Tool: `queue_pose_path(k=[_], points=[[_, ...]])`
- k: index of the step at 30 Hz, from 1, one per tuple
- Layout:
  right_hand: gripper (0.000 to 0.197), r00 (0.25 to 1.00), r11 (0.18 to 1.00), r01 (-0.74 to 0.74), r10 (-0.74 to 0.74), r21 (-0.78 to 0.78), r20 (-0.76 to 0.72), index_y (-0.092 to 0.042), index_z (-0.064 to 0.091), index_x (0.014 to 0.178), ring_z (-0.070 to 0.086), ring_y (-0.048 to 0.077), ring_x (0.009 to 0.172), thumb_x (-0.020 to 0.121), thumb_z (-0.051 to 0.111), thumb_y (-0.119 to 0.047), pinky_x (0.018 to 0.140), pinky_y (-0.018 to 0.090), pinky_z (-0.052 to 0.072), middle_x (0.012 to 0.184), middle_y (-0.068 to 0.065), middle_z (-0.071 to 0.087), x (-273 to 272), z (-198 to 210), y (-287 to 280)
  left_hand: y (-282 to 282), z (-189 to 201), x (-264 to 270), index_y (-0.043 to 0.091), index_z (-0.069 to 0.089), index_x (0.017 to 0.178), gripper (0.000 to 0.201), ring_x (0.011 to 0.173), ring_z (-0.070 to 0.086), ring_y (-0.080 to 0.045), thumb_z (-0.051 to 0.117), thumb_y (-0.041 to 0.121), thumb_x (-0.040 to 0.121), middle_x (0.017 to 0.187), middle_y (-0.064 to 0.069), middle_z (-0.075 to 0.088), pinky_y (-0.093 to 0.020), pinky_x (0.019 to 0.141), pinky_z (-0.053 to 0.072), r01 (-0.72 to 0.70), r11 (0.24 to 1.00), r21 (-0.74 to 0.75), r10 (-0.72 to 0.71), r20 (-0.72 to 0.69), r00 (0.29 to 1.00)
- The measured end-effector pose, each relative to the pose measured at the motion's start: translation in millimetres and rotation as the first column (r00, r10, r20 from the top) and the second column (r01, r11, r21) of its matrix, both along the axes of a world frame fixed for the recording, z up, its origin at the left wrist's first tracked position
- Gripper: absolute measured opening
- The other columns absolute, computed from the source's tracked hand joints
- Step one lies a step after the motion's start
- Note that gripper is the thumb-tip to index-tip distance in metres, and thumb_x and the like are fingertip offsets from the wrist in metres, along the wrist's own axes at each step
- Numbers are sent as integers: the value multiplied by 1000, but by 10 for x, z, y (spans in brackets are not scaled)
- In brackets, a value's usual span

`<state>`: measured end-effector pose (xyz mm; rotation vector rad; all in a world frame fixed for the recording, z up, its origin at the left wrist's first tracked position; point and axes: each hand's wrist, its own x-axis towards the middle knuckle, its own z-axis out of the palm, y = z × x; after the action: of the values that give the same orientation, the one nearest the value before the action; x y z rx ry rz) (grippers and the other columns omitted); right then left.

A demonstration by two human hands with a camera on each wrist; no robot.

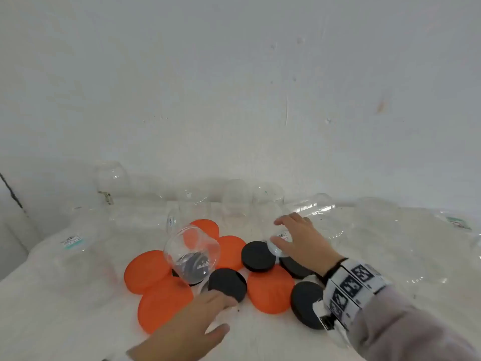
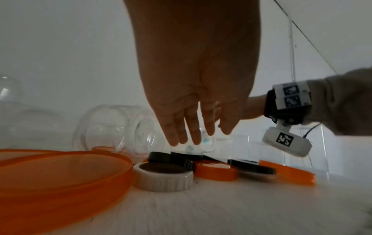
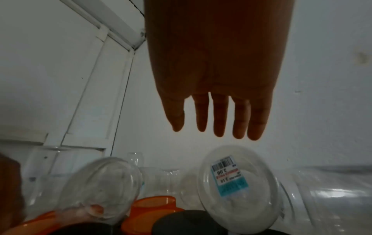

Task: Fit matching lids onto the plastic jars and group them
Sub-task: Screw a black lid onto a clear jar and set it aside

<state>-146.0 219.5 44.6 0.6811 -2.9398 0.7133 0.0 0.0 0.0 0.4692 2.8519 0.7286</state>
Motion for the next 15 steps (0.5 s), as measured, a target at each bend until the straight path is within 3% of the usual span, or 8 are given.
queue_pose_path(k=[6, 9, 11, 15], points=[[61, 987, 960, 150, -159, 236, 22, -18, 38, 138, 37, 28, 124, 90, 50, -53, 100, 39, 37, 139, 6, 39, -303, -106, -313, 24, -262, -493, 26, 32, 143, 50, 137, 21, -2, 43, 39, 96, 144, 14, 26, -7, 105, 12, -16, 990, -138, 3, -99, 995], [65, 973, 931, 218, -231, 294, 10, -18, 34, 138, 39, 30, 122, 88, 50, -57, 97, 40, 39, 138, 8, 38, -369, -123, -394, 24, -367, -640, 25, 28, 145, 54, 144, 6, -6, 41, 43, 95, 150, 10, 18, -22, 116, 7, -25, 972, -232, 5, -88, 996], [67, 961, 911, 255, -276, 325, 20, -19, 31, 138, 41, 31, 120, 87, 52, -57, 94, 39, 40, 137, 9, 38, -379, -130, -438, 34, -398, -704, 24, 26, 145, 56, 147, 2, -14, 40, 46, 95, 154, 5, 12, -31, 119, 10, -15, 948, -319, 0, -47, 999], [66, 935, 881, 311, -351, 356, 52, -22, 28, 138, 47, 31, 111, 85, 58, -47, 83, 34, 39, 130, 12, 43, -383, -157, -478, 87, -403, -779, 25, 22, 147, 60, 147, 3, -23, 38, 49, 94, 158, 0, 5, -38, 118, 9, 5, 903, -430, -4, 2, 1000]])
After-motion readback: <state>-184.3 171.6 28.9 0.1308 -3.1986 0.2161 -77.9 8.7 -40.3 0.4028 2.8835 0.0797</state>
